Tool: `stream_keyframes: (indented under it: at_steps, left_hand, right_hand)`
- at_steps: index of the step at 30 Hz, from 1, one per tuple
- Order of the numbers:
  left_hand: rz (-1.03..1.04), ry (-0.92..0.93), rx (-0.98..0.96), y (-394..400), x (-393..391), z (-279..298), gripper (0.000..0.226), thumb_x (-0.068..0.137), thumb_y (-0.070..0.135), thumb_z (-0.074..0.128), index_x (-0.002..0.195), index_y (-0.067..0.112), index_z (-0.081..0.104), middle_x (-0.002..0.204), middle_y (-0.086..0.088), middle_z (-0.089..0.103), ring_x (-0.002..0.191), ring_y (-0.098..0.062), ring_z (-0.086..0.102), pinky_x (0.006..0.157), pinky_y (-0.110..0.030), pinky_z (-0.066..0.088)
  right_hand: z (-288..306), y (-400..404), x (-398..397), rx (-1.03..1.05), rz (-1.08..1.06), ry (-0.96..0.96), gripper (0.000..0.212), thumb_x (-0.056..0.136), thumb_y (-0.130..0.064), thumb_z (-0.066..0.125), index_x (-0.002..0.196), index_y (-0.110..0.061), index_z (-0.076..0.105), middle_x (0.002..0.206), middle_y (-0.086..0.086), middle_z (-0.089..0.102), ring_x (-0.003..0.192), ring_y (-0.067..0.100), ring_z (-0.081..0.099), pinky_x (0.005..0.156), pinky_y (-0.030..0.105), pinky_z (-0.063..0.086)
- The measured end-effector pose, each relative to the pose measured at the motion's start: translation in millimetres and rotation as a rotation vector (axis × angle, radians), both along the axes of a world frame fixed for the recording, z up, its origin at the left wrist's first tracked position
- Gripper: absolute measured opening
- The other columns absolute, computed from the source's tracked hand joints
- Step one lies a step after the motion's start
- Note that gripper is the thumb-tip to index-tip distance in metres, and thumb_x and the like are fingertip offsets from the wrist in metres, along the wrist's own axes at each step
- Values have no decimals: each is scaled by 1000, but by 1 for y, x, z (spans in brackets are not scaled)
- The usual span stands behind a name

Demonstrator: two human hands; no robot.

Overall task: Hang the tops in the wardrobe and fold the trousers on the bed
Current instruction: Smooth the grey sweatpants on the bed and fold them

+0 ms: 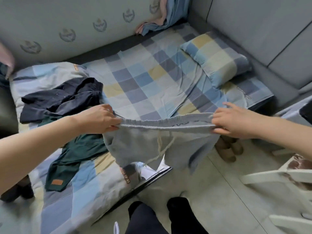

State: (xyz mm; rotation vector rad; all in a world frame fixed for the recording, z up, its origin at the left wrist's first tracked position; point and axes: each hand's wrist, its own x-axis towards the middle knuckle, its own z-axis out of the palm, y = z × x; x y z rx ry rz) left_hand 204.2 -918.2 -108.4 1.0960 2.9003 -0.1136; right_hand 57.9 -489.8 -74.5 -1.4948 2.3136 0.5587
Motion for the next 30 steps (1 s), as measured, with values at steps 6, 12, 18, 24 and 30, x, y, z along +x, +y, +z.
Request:
stream_keyframes:
  at_steps: [6, 12, 18, 24, 30]
  left_hand:
    - [-124, 99, -78, 81, -39, 21, 23, 78, 33, 80, 70, 17, 67, 71, 3, 64, 83, -22, 64, 97, -43, 49]
    - [-54, 151, -93, 122, -61, 33, 42, 95, 44, 48, 70, 17, 68, 86, 2, 68, 98, -26, 61, 98, -42, 46]
    - [63, 118, -107, 128, -83, 54, 22, 83, 37, 72, 84, 15, 71, 91, -1, 69, 93, -28, 63, 81, -39, 55]
    - [193, 169, -82, 120, -105, 55, 16, 83, 31, 74, 81, 15, 70, 82, -2, 69, 75, -30, 57, 64, -43, 55]
    - [386, 224, -26, 99, -133, 56, 20, 73, 26, 84, 73, 11, 71, 88, -5, 70, 86, -32, 58, 69, -46, 54]
  right_hand:
    - [-11, 117, -29, -69, 173, 158, 19, 86, -44, 59, 83, -26, 58, 73, -3, 62, 76, 22, 62, 70, 39, 49]
    - [-8, 171, -74, -39, 50, 283, 34, 95, -49, 36, 118, -29, 51, 91, -6, 65, 87, 17, 63, 66, 32, 48]
    - [-7, 185, -106, -89, -205, 332, 75, 93, -55, 40, 150, -19, 8, 87, 0, 63, 77, 21, 64, 57, 33, 43]
    - [-1, 176, -123, -280, 3, 477, 50, 82, -48, 67, 109, -8, 52, 66, 9, 62, 62, 28, 62, 57, 37, 47]
    - [2, 147, -168, -444, 79, 541, 25, 74, -26, 79, 66, -9, 62, 56, 8, 60, 64, 30, 54, 52, 34, 37]
